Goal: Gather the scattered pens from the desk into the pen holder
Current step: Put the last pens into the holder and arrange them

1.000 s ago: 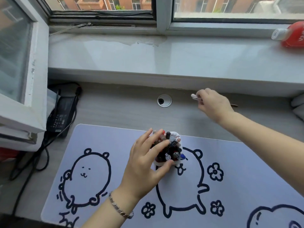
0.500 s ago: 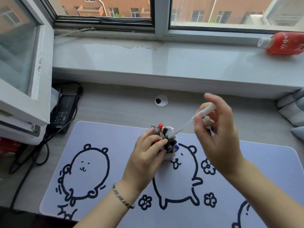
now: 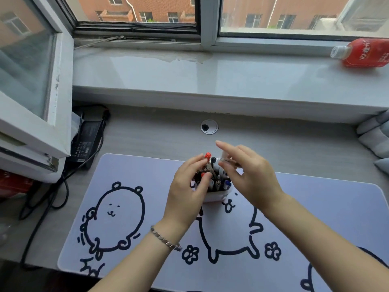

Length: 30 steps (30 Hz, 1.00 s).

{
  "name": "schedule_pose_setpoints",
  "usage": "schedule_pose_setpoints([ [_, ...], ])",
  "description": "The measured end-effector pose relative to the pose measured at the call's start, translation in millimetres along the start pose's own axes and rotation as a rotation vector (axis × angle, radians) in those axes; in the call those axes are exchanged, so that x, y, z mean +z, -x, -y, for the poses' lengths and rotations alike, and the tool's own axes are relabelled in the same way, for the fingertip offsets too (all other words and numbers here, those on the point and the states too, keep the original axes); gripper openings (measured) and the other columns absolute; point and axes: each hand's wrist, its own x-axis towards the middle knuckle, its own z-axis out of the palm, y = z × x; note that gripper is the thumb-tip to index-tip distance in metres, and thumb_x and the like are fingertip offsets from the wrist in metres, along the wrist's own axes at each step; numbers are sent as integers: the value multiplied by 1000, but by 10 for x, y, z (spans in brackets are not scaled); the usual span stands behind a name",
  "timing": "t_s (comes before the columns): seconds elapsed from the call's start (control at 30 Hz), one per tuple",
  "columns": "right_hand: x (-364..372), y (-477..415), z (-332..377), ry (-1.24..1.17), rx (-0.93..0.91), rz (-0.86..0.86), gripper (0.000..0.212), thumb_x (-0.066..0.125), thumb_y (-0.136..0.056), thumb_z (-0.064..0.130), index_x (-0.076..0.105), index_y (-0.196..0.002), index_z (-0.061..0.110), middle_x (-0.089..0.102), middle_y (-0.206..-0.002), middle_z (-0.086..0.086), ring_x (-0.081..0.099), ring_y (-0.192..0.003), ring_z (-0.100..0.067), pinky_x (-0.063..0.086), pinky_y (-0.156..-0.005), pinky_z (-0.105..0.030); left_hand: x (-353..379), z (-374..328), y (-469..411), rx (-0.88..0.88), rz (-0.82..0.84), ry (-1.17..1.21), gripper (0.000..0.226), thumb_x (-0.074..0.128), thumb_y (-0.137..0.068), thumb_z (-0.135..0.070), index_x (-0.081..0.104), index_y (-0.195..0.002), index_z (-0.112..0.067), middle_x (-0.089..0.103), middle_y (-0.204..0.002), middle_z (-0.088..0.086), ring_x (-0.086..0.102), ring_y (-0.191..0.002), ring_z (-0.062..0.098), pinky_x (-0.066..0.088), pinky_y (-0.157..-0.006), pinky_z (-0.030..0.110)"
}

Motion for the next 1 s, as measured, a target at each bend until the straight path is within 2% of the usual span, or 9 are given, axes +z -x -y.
schedule_pose_setpoints([
  [0.07,5,70,24,-16,4,-35,35,62,-81,9,53,-112,23,65,-78,-5,62,-68,-22,56,-55,-40,28,-56,-35,-43,-39,-50,22,60,-85,-17,64,-106,-21,57,-110,-15,50,-112,11,45,-93,34],
  [0.17,-2,208,33,-23,-20,-125,33,66,-77,2,55,-103,20,67,-78,-7,63,-67,-19,57,-54,-33,76,-152,-78,-63,-3,-201,19,59,-85,-17,64,-103,-19,61,-97,-6,46,-101,18,40,-89,28],
  [0.3,1,233,28,-87,49,-207,32,69,-74,0,60,-100,17,65,-77,1,55,-69,3,49,-63,-9,89,-274,-149,-71,49,-221,13,57,-83,-12,65,-94,-16,63,-88,-6,46,-99,18,39,-84,24],
  [0.37,-16,204,17,-147,134,-214,30,70,-74,1,63,-99,16,61,-76,8,52,-67,7,42,-62,-5,77,-331,-212,-102,96,-199,10,58,-82,-12,66,-88,-16,65,-84,-4,50,-97,19,42,-86,31],
  [0.57,-79,173,10,-221,241,-182,28,71,-75,3,67,-98,17,63,-74,0,50,-63,-8,42,-58,-13,30,-414,-397,-121,153,-331,6,65,-76,-23,71,-78,-23,71,-80,-7,60,-88,17,47,-85,39],
  [0.73,-82,177,1,-139,177,-158,17,67,-78,5,71,-94,8,62,-79,7,52,-70,9,43,-65,-5,77,-399,-355,99,79,-291,7,68,-72,-14,74,-75,-15,64,-72,4,55,-77,12,40,-64,12],
  [0.83,-60,251,-53,-70,149,-117,14,67,-78,10,72,-91,8,69,-80,-2,51,-70,2,48,-62,-12,75,-296,-293,251,45,-234,15,61,-72,-21,73,-76,-13,67,-69,5,55,-74,9,47,-63,21],
  [0.9,-38,301,-85,-4,117,-130,12,69,-78,15,72,-87,8,70,-75,-4,52,-64,-5,50,-55,-24,68,-209,-262,247,12,-252,21,56,-76,-27,73,-81,-15,70,-76,3,61,-77,15,52,-67,33],
  [1.0,0,237,-49,46,122,-126,13,65,-79,20,73,-82,11,67,-81,-7,56,-66,-18,53,-50,-35,66,-107,-235,277,0,-292,22,54,-80,-25,73,-86,-14,73,-87,0,58,-88,14,51,-76,36],
])
